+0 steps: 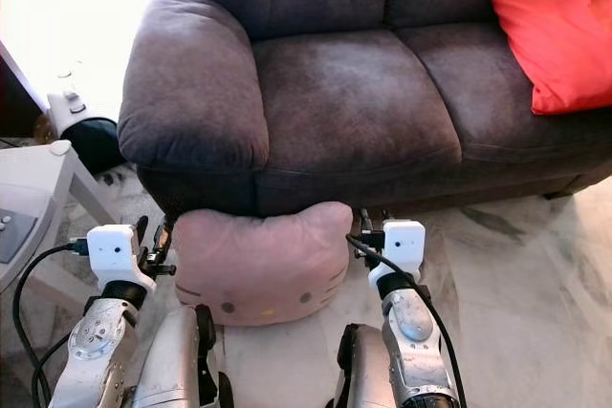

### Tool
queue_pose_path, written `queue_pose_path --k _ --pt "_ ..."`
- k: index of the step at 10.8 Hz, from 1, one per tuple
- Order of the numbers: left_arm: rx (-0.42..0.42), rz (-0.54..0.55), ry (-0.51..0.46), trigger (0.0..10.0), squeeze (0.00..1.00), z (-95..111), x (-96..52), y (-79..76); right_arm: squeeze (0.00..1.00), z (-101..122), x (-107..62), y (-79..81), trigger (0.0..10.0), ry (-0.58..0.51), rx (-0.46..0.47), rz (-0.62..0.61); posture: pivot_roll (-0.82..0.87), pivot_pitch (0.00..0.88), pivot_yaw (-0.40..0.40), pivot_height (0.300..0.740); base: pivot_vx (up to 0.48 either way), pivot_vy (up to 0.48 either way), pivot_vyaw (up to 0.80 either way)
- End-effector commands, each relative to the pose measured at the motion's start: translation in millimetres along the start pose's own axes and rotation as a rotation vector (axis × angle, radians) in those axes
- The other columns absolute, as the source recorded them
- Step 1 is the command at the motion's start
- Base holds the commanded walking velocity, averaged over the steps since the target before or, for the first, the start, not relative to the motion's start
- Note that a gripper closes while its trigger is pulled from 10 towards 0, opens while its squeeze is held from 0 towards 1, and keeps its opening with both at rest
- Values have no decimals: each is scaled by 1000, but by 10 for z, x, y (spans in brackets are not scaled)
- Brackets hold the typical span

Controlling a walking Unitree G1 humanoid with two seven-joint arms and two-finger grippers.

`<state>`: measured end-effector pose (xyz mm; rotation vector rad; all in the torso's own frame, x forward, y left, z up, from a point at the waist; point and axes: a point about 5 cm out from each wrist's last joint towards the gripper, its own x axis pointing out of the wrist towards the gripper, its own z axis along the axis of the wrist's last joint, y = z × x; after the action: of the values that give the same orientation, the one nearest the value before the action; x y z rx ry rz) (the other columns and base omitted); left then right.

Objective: Move the pillow to the sofa from floor

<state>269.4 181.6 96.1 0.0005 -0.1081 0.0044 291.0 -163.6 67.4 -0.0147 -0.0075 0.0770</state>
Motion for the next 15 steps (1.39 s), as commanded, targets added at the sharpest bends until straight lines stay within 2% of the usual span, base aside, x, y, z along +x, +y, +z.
queue_pose_path --k 1,3,15 --pt "5 1 23 10000 0 -34 -3 4 0 -18 -20 0 10000 0 -29 13 101 144 -51 537 0 0 0" --pt "5 3 26 10000 0 -36 -2 3 0 -25 -20 -6 10000 6 15 -8 101 145 -52 537 120 0 400" --pt "2 6 31 10000 0 -49 -2 3 0 -51 -22 -7 10000 22 7 -3 104 152 -56 537 255 0 0"
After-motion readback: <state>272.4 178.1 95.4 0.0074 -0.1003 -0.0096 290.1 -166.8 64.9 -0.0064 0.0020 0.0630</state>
